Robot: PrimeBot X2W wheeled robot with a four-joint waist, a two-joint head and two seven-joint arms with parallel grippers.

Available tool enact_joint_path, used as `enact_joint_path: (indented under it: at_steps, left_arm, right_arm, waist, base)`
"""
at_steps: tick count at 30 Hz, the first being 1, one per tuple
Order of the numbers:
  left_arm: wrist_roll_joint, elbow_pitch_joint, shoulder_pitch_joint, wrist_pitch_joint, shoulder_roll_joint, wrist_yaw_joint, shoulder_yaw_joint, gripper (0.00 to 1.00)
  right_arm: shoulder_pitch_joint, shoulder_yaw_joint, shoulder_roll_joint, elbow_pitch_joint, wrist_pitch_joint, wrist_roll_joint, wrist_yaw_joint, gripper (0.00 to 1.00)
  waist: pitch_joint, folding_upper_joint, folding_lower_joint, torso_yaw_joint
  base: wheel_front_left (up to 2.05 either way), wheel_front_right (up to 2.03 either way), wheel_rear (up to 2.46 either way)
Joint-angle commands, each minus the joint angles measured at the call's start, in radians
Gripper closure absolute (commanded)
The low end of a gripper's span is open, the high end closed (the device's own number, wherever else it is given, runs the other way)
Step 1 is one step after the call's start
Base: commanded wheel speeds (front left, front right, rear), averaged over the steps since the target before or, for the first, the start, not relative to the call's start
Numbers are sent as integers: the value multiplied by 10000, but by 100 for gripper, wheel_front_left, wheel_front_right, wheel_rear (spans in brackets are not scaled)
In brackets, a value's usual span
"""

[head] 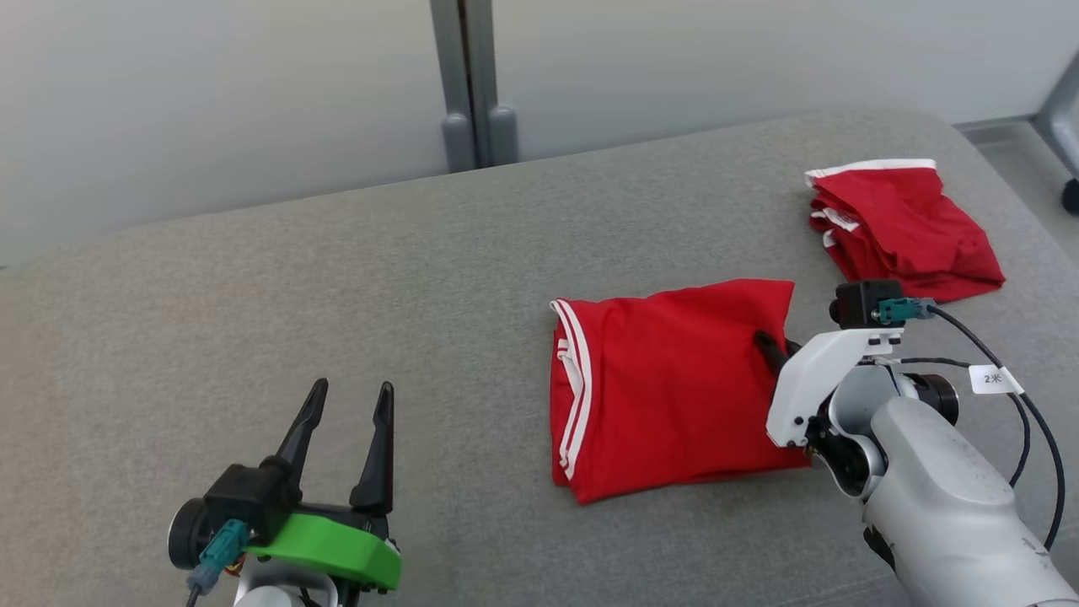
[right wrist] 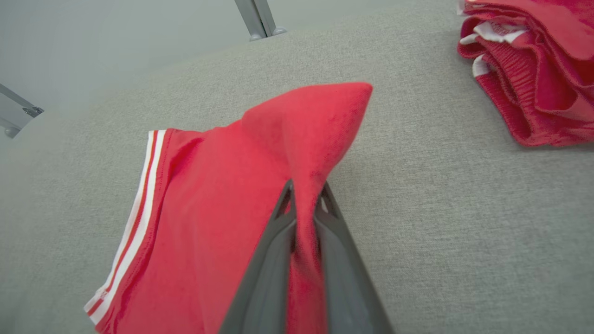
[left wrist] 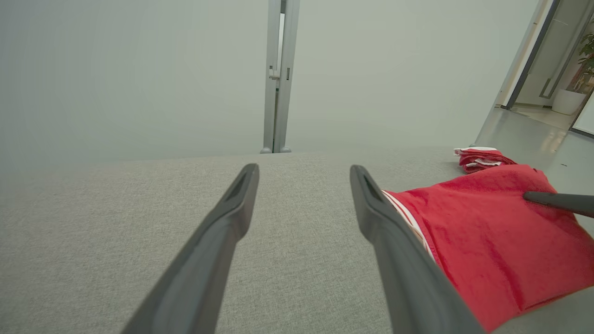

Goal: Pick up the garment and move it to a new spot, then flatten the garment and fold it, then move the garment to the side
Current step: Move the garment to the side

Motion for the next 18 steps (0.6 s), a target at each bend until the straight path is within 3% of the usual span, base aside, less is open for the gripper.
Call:
enact_joint_path:
  at_steps: [1, 9, 18]
  left_arm:
    - [76, -19, -176, -27, 25, -28, -34, 0]
    - [140, -82, -366, -28, 168, -28, -47, 0]
    - [187, -133, -940, -28, 413, -28, -239, 0]
  right_arm:
    - [-54, 9, -47, -39, -94, 101, -15, 100]
    - [-170, 43, -76, -107, -272, 289, -13, 100]
    - [-1370, 528, -349, -496, -172, 167, -13, 100]
  waist:
    - [250, -1, 0, -1030]
    - [646, -1, 0, -1554]
    - [1805, -1, 0, -1256]
  base:
    - [0, 0, 0]
    - [0, 0, 0]
    - [0, 0, 0]
